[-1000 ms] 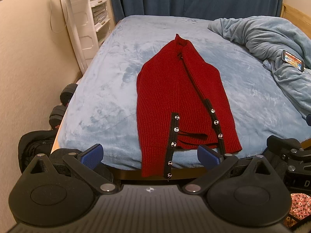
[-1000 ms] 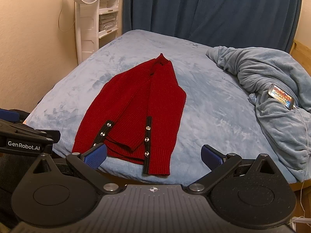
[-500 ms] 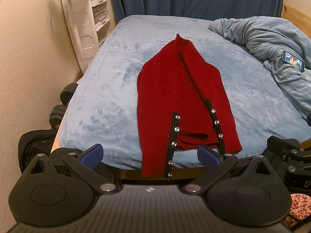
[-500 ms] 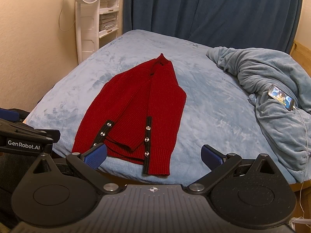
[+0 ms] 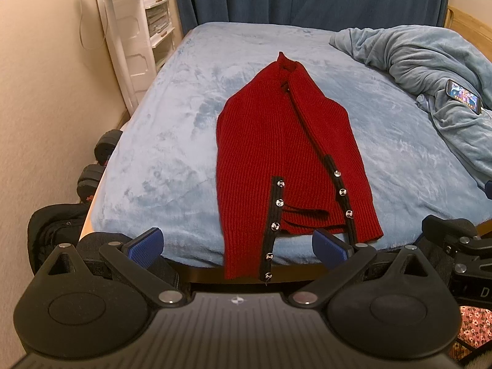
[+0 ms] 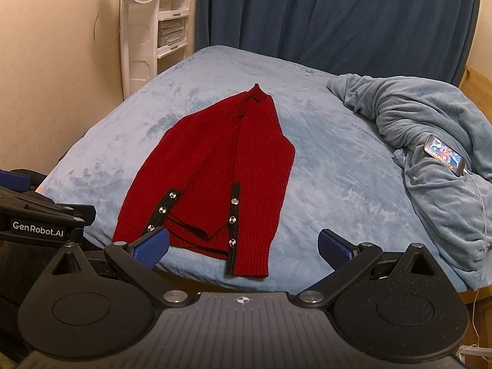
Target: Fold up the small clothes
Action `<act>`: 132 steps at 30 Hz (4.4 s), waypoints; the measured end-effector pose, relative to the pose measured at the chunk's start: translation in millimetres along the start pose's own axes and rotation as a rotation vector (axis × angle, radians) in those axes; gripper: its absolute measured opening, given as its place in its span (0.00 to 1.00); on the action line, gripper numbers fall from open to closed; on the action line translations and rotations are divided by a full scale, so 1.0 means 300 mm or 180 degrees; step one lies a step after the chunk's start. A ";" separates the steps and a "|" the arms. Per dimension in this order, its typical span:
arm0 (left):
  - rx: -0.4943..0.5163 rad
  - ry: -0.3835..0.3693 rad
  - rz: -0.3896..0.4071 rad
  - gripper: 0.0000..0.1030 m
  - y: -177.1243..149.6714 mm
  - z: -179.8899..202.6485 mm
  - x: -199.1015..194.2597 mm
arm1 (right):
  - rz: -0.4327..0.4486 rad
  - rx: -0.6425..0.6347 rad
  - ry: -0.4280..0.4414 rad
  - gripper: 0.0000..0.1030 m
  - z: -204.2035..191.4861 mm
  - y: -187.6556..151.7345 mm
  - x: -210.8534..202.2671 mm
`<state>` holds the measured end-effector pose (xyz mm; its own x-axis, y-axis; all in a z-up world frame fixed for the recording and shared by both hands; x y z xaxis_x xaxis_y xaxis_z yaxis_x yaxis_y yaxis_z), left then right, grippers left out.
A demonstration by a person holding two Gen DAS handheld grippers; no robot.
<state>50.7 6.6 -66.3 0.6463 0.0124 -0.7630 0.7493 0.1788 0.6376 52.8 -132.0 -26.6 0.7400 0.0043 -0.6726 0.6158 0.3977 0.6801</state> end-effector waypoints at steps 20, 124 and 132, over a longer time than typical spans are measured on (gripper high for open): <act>-0.0009 0.0002 -0.0035 1.00 -0.026 -0.011 0.020 | -0.0011 -0.0002 0.0006 0.99 -0.006 -0.003 0.003; -0.0909 0.1218 0.0209 0.35 0.867 -0.547 0.821 | -0.0871 0.2443 0.2226 0.62 0.103 0.012 0.938; -0.0831 0.0884 -0.0230 0.99 0.689 -0.493 0.815 | -0.1064 0.1642 0.1687 0.15 0.131 0.002 0.960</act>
<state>342.1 192.2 -136.8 0.5027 0.2500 -0.8275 0.7064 0.4329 0.5600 276.9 -166.4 -208.4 0.3481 0.4457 -0.8248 0.9245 -0.0176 0.3807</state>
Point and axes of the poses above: each gripper's, at about its wrist camera, not at the fingertips, and x roughly the way its jaws point, z to its right, y to its top, the point moved 8 cm from there along x, roughly the way its jaws point, and after that the axes turned 15 degrees about -x, right-handed, at the moved point
